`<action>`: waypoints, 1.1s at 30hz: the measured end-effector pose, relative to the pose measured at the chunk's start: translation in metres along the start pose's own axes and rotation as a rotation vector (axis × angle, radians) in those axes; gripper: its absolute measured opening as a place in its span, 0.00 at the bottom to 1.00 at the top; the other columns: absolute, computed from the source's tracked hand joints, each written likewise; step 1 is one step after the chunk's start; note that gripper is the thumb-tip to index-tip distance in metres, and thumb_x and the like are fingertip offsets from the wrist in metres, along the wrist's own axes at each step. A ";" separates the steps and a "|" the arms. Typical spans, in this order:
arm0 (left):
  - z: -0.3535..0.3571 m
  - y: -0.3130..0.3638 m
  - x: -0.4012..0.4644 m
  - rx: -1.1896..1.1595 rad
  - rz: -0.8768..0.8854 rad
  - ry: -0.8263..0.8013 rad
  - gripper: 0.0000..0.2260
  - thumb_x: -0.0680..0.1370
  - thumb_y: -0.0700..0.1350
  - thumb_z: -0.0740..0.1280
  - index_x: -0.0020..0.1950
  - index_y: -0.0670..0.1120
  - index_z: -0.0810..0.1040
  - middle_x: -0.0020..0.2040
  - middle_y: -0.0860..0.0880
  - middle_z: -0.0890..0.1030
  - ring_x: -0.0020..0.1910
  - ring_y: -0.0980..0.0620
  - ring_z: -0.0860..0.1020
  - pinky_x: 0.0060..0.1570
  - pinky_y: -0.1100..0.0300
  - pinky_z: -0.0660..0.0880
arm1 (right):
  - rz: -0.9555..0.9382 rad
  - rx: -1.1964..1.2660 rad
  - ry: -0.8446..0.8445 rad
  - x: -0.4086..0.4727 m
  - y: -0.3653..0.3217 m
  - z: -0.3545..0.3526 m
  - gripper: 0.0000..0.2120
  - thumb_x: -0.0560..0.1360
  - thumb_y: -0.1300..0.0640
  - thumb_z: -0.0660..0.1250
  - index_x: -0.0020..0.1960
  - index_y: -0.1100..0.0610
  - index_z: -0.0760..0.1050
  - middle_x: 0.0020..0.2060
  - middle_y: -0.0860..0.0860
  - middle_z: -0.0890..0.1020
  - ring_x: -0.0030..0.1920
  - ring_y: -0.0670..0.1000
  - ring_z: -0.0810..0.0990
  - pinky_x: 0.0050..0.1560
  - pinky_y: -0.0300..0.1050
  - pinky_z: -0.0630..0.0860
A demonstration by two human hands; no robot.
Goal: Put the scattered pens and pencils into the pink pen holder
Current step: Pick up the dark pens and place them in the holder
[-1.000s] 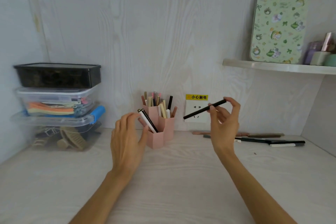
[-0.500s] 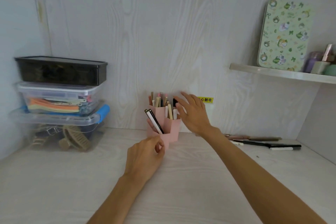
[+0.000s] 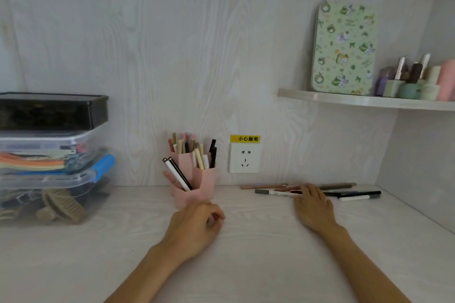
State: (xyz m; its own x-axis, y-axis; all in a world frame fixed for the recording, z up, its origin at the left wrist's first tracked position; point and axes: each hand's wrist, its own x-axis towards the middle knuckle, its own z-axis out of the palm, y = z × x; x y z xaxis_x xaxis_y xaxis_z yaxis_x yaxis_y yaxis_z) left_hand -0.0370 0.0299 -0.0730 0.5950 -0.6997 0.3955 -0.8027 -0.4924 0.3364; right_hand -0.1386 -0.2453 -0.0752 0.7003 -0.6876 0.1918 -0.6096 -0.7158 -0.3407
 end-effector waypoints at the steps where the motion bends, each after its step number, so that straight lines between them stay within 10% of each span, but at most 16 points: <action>1: 0.004 0.009 0.009 0.000 0.010 -0.020 0.09 0.77 0.53 0.62 0.56 0.59 0.77 0.52 0.61 0.78 0.48 0.62 0.73 0.42 0.65 0.71 | 0.004 -0.030 -0.052 0.001 0.003 0.003 0.24 0.81 0.51 0.48 0.75 0.54 0.52 0.77 0.51 0.53 0.77 0.53 0.48 0.75 0.59 0.51; 7: 0.029 0.048 0.061 0.060 0.032 -0.090 0.20 0.80 0.46 0.58 0.72 0.54 0.63 0.71 0.52 0.67 0.69 0.51 0.65 0.64 0.56 0.66 | -0.225 -0.046 -0.028 0.000 0.001 0.003 0.21 0.81 0.56 0.50 0.73 0.48 0.60 0.73 0.46 0.63 0.73 0.52 0.58 0.72 0.56 0.58; 24: 0.005 0.023 0.015 -0.083 -0.079 0.001 0.08 0.76 0.49 0.67 0.54 0.59 0.79 0.46 0.62 0.80 0.45 0.62 0.76 0.42 0.66 0.72 | -0.485 0.532 -0.159 -0.021 -0.034 0.003 0.22 0.69 0.72 0.60 0.57 0.55 0.79 0.55 0.50 0.82 0.57 0.46 0.79 0.60 0.32 0.72; 27: -0.011 0.016 0.005 -0.303 -0.090 0.222 0.08 0.74 0.49 0.69 0.52 0.59 0.78 0.43 0.64 0.79 0.45 0.66 0.76 0.40 0.72 0.71 | -0.514 0.408 -0.093 -0.024 -0.041 0.006 0.19 0.71 0.69 0.62 0.55 0.53 0.80 0.53 0.46 0.82 0.55 0.45 0.78 0.49 0.19 0.65; 33: -0.048 0.015 0.007 -0.655 -0.124 0.959 0.11 0.73 0.44 0.72 0.50 0.58 0.77 0.44 0.61 0.82 0.43 0.61 0.80 0.41 0.70 0.75 | -0.503 0.215 -0.022 -0.022 -0.071 0.008 0.13 0.75 0.60 0.64 0.56 0.49 0.79 0.54 0.47 0.83 0.55 0.48 0.78 0.53 0.39 0.72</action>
State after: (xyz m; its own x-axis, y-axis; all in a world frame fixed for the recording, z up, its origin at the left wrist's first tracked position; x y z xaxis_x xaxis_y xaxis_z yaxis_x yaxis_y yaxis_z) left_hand -0.0434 0.0428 -0.0240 0.6792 0.1497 0.7185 -0.7292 0.0269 0.6838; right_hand -0.1081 -0.1784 -0.0631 0.8946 -0.2630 0.3612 -0.1098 -0.9130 -0.3929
